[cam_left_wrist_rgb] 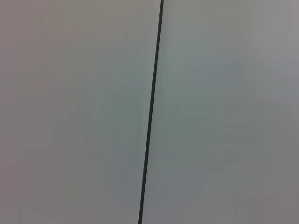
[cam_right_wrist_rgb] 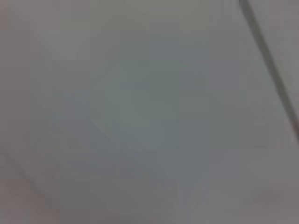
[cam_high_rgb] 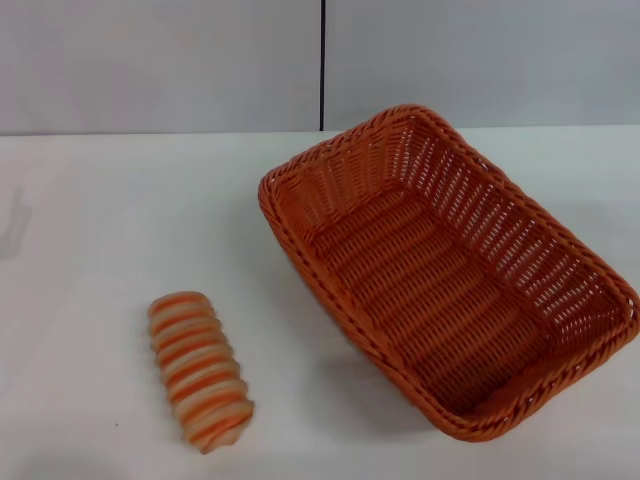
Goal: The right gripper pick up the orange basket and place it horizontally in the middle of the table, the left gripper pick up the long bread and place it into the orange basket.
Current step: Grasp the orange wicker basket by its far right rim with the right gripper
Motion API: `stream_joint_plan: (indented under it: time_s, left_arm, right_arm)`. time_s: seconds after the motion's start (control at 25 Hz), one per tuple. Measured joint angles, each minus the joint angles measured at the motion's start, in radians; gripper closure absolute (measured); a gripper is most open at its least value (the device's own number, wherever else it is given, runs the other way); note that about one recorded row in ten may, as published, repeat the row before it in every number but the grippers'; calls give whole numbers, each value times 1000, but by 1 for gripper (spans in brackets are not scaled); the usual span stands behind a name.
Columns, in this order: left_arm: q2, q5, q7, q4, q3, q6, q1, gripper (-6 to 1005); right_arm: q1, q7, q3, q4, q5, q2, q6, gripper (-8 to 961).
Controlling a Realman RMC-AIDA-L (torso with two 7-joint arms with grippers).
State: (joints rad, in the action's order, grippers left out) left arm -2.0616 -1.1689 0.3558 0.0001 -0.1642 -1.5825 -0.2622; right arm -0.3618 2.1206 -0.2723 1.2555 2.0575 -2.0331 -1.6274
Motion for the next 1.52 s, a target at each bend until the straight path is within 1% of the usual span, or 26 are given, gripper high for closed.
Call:
stream_joint_plan:
  time_s: [0.08, 0.12, 0.16, 0.24, 0.28, 0.32, 0.36, 0.4, 0.48, 0.52, 0.56, 0.68, 0.72, 0.76, 0.84, 0.92, 1.0, 1.08, 1.12, 1.16, 1.24, 1.28, 1.32, 1.36, 1.48, 1.52]
  left_arm:
    - [0, 0, 0, 0, 0, 0, 0, 218]
    - [1, 0, 4, 8, 0, 0, 0, 218]
    - [1, 0, 6, 10, 0, 0, 0, 218]
    - [2, -1, 22, 21, 0, 0, 0, 218]
    - [2, -2, 30, 26, -1, 0, 0, 218]
    - [2, -3, 39, 34, -2, 0, 0, 218]
    - [2, -3, 39, 34, -2, 0, 0, 218]
    - [2, -5, 41, 36, -3, 0, 0, 218]
    - [2, -6, 41, 36, -4, 0, 3, 218]
    - [2, -6, 44, 36, -5, -1, 5, 218]
    - [2, -6, 44, 36, -5, -1, 5, 218]
    - [2, -6, 50, 37, -6, -6, 6, 218]
    - [2, -6, 50, 37, -6, -9, 7, 218]
    - [2, -6, 50, 37, -6, -9, 7, 218]
    - [2, -6, 50, 37, -7, -11, 7, 218]
    - [2, -6, 50, 37, -8, -11, 8, 218]
    - [2, -6, 51, 37, -8, -11, 9, 219]
    - [2, -6, 51, 37, -8, -11, 9, 219]
    - [1, -6, 51, 37, -8, -11, 9, 219]
    - [1, -6, 51, 37, -8, -11, 9, 219]
    - [1, -7, 51, 37, -8, -11, 9, 219]
    - [1, -7, 51, 37, -8, -11, 9, 219]
    - [1, -7, 51, 37, -8, -11, 9, 219]
    - [1, -7, 51, 37, -8, -11, 9, 219]
    - [0, -8, 51, 37, -8, -16, 7, 219]
    - [0, -8, 51, 37, -8, -16, 7, 219]
  right_arm:
    - [-50, 57, -24, 16, 105, 23, -53, 402]
    - [-103, 92, -45, 5, 205, 45, -100, 404]
    - [-103, 92, -45, 5, 205, 45, -100, 406]
    - [-157, 120, -78, -17, 307, 64, -142, 410]
    - [-201, 140, -111, -37, 374, 79, -173, 412]
    - [-222, 148, -125, -48, 400, 85, -187, 414]
    - [-222, 148, -125, -48, 400, 85, -187, 416]
    - [-240, 155, -137, -58, 414, 90, -197, 418]
    - [-277, 166, -165, -94, 428, 107, -218, 422]
    - [-307, 177, -196, -149, 432, 127, -233, 423]
    - [-307, 177, -196, -149, 432, 127, -233, 425]
    - [-351, 189, -251, -262, 434, 160, -232, 431]
    - [-375, 192, -275, -332, 435, 178, -213, 433]
    - [-375, 192, -275, -332, 435, 178, -213, 435]
    - [-395, 193, -295, -389, 436, 190, -185, 439]
    - [-410, 193, -331, -436, 436, 193, -136, 443]
    - [-415, 193, -345, -452, 437, 193, -118, 447]
    - [-424, 192, -373, -488, 436, 190, -76, 451]
    - [-437, 180, -393, -532, 434, 183, -30, 453]
    - [-437, 180, -393, -532, 434, 183, -30, 455]
    - [-451, 160, -403, -561, 432, 171, 9, 459]
    - [-457, 150, -407, -568, 431, 160, 26, 461]
    - [-466, 133, -414, -575, 431, 138, 56, 463]
    - [-466, 133, -414, -575, 431, 138, 56, 465]
    - [-483, 122, -418, -598, 431, 114, 79, 471]
    - [-493, 123, -422, -628, 433, 106, 102, 473]
